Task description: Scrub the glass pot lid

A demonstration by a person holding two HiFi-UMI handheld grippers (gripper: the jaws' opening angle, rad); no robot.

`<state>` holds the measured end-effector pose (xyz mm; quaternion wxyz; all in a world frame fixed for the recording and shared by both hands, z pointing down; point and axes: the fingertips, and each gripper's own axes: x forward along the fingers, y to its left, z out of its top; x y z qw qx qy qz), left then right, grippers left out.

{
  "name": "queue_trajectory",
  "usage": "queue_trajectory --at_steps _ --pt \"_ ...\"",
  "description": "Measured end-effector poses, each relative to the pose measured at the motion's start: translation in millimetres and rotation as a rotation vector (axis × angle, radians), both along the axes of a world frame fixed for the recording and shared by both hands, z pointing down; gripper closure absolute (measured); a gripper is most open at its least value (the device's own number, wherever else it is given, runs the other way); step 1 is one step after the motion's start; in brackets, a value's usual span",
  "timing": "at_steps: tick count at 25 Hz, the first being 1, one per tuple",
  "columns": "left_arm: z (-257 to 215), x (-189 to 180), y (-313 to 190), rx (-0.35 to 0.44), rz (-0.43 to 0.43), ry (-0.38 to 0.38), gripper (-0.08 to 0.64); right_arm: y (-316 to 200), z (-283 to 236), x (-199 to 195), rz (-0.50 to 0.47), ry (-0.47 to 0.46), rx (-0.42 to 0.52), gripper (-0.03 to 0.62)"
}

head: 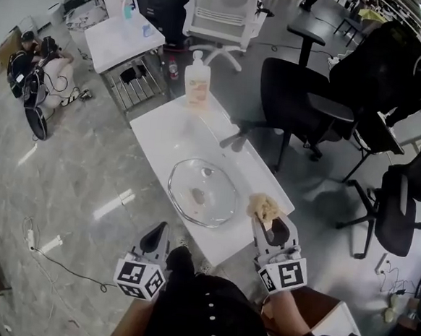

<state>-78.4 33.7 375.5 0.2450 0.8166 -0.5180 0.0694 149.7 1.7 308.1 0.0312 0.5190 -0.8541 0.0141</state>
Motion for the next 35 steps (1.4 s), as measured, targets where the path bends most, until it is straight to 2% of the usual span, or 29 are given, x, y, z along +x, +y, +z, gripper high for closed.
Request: queue_trajectory --at_steps 4,9,14,16,20,23,25,27,30,32,33,35 --pt "43 -11 -13 -0.155 -0.012 0.059 0.532 -21 28 -6 0.005 0.048 -0.051 0.443" --pt "85 -20 -43 -0.258 0.045 0.073 0.531 -60 59 -17 0.007 0.169 -0.092 0.443" --pt "124 -18 -72 -0.366 0.083 0.195 0.531 -97 118 -29 -0.04 0.341 -0.184 0.443" --pt "135 -20 -80 -0.373 0.083 0.231 0.532 -108 143 -35 -0.062 0.387 -0.217 0.443" --pt "139 -27 -100 -0.304 0.066 0.41 0.535 -130 176 -48 -0.094 0.425 -0.251 0.443" --pt "143 -32 -110 -0.255 0.08 0.423 0.537 -138 203 -56 -0.123 0.491 -0.285 0.443" --pt "147 -30 -112 -0.279 0.111 0.417 0.537 -143 222 -60 -0.148 0.553 -0.3 0.443" --pt "153 -26 -111 -0.342 0.131 0.43 0.537 -148 241 -61 -0.17 0.609 -0.317 0.443" --pt "164 -24 -111 -0.415 0.11 0.467 0.53 -157 267 -62 -0.202 0.689 -0.337 0.443" --pt "171 -19 -110 -0.472 0.113 0.491 0.342 -163 281 -68 -0.232 0.74 -0.339 0.443" --pt "174 -15 -110 -0.496 0.12 0.501 0.318 -167 288 -72 -0.248 0.765 -0.337 0.443" --pt "179 -11 -113 -0.531 0.117 0.506 0.319 -177 302 -80 -0.28 0.82 -0.332 0.443"
